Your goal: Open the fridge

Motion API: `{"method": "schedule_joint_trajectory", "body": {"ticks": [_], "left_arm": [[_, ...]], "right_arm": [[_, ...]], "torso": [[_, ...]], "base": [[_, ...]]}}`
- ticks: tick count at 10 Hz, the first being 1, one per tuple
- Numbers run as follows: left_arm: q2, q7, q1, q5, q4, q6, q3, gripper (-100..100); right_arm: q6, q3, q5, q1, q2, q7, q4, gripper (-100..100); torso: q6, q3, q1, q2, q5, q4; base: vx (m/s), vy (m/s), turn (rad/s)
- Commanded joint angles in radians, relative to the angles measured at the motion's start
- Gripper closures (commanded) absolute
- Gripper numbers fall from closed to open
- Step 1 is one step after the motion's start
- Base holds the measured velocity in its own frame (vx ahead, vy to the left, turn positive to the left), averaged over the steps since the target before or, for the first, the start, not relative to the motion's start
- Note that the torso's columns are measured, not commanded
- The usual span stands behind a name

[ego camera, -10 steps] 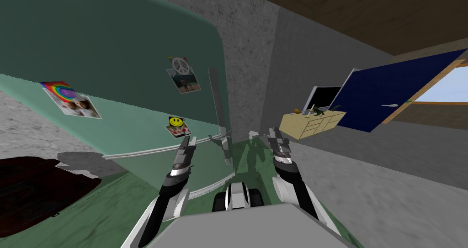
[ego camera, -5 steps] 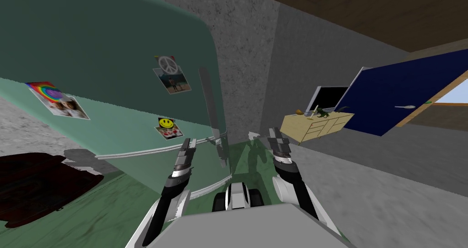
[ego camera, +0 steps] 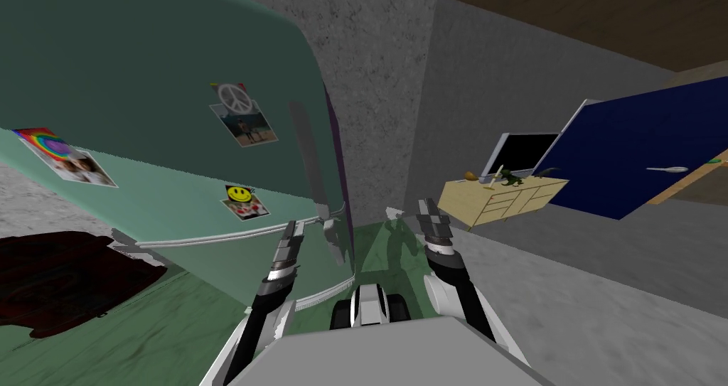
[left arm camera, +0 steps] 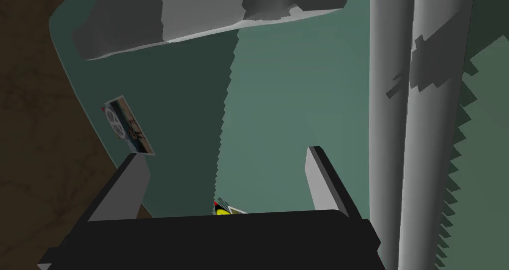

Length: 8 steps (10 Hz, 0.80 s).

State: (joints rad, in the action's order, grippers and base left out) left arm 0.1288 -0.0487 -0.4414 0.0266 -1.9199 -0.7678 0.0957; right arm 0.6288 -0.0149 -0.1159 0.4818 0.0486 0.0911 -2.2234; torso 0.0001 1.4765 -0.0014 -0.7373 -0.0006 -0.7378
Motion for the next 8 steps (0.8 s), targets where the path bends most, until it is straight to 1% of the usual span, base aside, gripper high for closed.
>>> {"method": "schedule_joint_trajectory", "body": {"ticks": [1,3,4,5,7,8], "left_arm": [[-0.005,-0.006,0.004,-0.008,0.045,-0.01,0.008,-100],[-0.011,-0.009,0.006,-0.015,0.081,-0.022,0.015,-100],[-0.017,-0.013,0.007,-0.022,0.114,-0.033,0.022,-100],[-0.019,-0.014,0.008,-0.025,0.13,-0.038,0.025,-100],[-0.025,-0.018,0.01,-0.033,0.172,-0.051,0.033,-100],[-0.024,-0.019,0.006,-0.031,0.157,-0.053,0.033,-100]], "right_arm": [[0.0,0.0,0.0,0.0,0.0,0.0,0.0,0],[0.0,0.0,0.0,0.0,0.0,0.0,0.0,0],[0.0,0.0,0.0,0.0,0.0,0.0,0.0,0],[0.0,0.0,0.0,0.0,0.0,0.0,0.0,0],[0.0,0.0,0.0,0.0,0.0,0.0,0.0,0],[0.0,0.0,0.0,0.0,0.0,0.0,0.0,0]], "torso": [[0.0,-0.001,0.002,-0.001,0.001,0.0],[0.0,-0.002,0.003,-0.002,0.001,-0.001],[0.0,-0.002,0.004,-0.002,0.001,-0.001],[0.0,-0.001,0.0,-0.001,0.0,0.0],[0.0,0.0,0.0,0.001,0.0,0.0],[0.003,0.001,0.0,0.002,0.002,0.002]], "base": [[0.06,-0.159,0.05],[0.033,-0.137,0.059],[0.043,-0.161,0.074],[0.041,-0.186,0.069],[0.067,-0.171,0.088],[0.027,-0.067,0.054]]}}
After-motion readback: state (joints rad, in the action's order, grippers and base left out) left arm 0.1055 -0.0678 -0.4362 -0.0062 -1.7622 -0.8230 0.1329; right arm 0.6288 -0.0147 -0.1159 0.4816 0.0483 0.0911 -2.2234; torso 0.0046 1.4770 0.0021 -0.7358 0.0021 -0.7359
